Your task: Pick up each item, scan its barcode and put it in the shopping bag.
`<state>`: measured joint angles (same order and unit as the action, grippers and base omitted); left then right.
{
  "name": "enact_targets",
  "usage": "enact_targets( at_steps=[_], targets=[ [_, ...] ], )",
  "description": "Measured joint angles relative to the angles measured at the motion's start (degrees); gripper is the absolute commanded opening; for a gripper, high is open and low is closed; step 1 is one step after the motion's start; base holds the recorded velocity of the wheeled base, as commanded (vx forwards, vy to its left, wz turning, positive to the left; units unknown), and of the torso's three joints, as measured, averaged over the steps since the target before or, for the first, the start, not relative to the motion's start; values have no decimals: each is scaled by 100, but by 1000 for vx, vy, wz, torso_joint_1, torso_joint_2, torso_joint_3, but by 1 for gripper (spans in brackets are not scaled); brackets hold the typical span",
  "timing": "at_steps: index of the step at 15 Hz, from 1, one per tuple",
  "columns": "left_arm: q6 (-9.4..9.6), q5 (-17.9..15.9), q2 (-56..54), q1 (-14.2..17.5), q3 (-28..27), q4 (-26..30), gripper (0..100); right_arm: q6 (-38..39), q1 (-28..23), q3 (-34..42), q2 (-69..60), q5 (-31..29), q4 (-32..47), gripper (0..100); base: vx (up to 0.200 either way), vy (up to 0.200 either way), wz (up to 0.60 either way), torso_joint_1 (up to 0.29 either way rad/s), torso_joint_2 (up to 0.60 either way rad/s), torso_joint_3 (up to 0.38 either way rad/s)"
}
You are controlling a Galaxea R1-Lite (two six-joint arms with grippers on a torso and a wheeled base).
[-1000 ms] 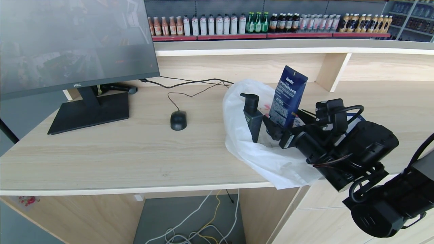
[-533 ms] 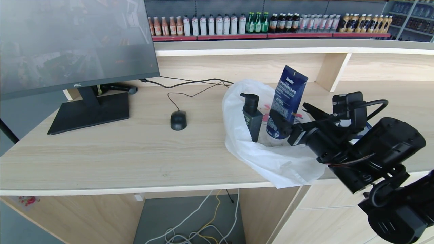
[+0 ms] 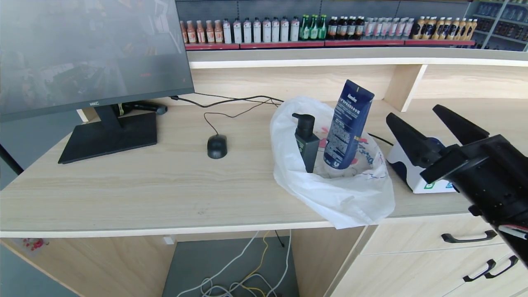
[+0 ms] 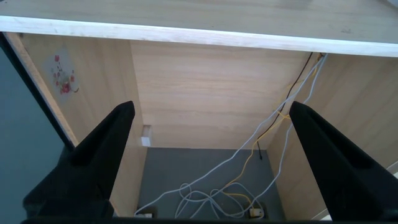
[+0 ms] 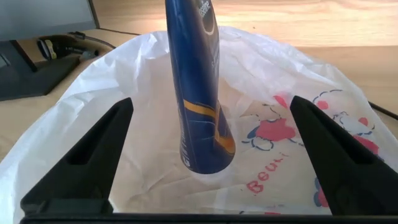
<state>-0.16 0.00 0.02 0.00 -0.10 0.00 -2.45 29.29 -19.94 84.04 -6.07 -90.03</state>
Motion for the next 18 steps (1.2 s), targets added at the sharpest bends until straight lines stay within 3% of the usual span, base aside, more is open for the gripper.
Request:
enact_targets(
  at_steps=[6, 9, 18],
  targets=[
    [0, 0, 0, 0, 2, 0, 100, -66, 276, 1596, -1941, 16, 17, 100, 0, 0, 0, 0, 0, 0],
    [0, 0, 0, 0, 2, 0, 100, -269, 386, 1937, -2699, 150, 190, 100, 0, 0, 0, 0, 0, 0],
    [0, 0, 0, 0, 2, 0, 100, -866, 424, 1990, -6494, 631, 7052, 100, 0, 0, 0, 0, 0, 0]
  ],
)
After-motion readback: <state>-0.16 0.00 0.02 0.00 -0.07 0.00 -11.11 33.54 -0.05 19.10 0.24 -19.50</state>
